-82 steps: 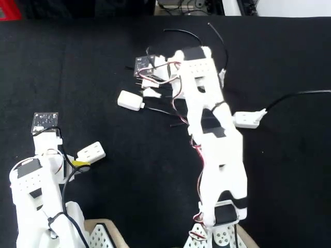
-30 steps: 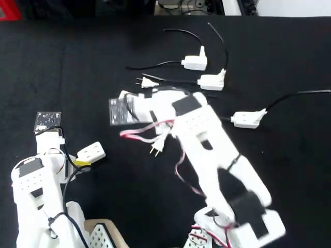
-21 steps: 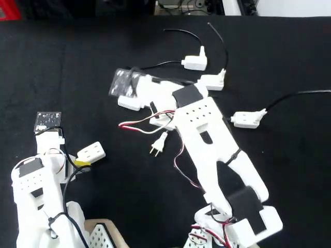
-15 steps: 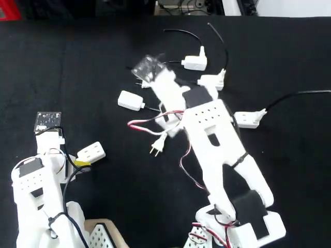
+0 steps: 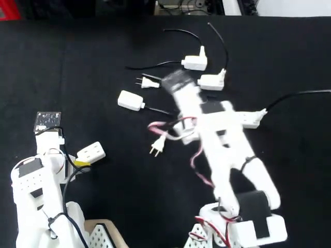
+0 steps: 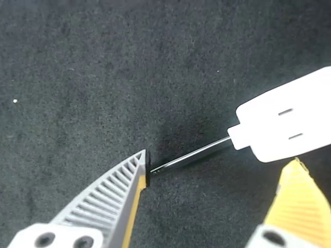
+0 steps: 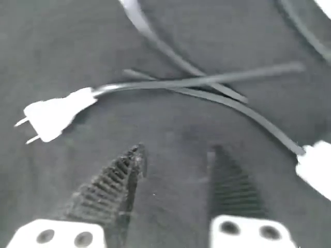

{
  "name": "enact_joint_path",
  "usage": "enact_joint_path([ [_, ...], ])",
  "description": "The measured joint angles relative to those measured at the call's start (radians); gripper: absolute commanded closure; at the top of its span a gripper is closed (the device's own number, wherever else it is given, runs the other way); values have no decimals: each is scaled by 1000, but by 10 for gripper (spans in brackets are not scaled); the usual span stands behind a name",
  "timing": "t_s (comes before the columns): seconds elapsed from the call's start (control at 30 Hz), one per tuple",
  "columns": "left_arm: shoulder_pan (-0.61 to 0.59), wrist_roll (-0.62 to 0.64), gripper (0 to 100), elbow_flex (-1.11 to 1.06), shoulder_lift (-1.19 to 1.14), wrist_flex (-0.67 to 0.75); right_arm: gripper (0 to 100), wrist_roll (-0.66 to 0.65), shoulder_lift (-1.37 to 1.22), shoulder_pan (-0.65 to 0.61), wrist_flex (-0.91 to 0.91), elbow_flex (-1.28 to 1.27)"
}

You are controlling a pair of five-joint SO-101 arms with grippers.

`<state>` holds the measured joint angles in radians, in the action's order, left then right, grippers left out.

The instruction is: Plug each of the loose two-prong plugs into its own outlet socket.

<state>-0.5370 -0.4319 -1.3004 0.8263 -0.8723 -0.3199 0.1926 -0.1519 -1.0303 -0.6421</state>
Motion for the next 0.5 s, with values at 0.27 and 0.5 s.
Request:
enact_joint_path([
  [0.27, 0, 0, 618, -3, 0, 9, 871, 23, 0, 112, -95, 3],
  [0.5, 0, 0, 618, -72, 77, 46, 868, 26, 0, 158, -265, 5],
])
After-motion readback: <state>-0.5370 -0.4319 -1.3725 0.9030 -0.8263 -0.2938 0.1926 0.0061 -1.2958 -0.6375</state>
